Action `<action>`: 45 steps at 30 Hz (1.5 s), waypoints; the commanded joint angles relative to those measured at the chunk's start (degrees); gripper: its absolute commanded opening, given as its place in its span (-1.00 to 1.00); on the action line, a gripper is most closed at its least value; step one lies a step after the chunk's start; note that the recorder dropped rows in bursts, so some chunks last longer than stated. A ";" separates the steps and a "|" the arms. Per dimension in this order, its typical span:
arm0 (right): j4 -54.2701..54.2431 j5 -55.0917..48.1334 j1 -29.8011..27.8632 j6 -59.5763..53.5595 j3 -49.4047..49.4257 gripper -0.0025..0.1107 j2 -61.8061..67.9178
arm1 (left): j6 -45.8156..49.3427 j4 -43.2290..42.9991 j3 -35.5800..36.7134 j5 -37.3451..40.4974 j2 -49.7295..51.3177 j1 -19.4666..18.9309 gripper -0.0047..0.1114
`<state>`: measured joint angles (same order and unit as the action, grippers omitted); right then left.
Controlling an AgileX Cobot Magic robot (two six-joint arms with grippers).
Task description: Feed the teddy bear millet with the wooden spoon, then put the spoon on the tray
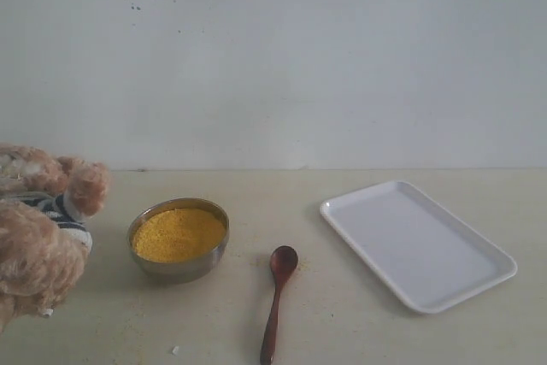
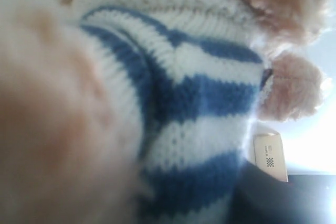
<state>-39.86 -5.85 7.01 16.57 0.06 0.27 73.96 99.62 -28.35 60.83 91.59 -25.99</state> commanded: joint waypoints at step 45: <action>31.12 -36.31 14.76 -22.76 -58.72 -0.96 88.98 | 4.97 0.32 0.23 1.57 -0.01 -0.08 -0.85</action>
<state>-3.26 -43.60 21.33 -8.12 -58.17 89.41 78.23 99.62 -28.35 60.92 91.59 -25.99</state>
